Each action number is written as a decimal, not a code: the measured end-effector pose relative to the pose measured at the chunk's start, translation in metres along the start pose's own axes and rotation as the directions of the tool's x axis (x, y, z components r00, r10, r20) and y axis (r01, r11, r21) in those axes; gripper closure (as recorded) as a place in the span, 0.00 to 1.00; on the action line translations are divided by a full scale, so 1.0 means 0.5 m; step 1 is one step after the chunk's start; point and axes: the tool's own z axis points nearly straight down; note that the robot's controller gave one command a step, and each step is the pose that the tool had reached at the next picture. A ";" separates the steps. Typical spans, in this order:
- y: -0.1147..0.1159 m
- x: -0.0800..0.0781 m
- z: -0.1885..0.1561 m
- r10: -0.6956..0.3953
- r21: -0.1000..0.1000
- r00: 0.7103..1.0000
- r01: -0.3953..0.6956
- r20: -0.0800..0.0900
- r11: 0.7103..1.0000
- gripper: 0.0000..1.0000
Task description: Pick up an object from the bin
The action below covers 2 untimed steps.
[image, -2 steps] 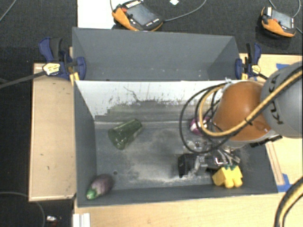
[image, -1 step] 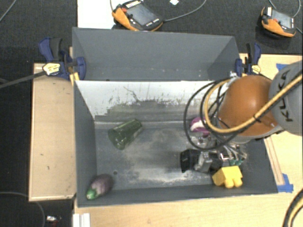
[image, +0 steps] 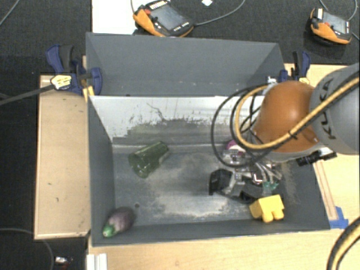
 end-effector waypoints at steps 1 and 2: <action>0.008 0.036 -0.139 -0.183 0.000 0.983 0.183 0.001 0.983 1.00; 0.023 -0.001 -0.025 -0.052 -0.001 0.999 0.052 -0.006 0.999 1.00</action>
Offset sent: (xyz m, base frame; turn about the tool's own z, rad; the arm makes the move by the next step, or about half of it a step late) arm 0.0011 0.0114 0.0072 -0.0422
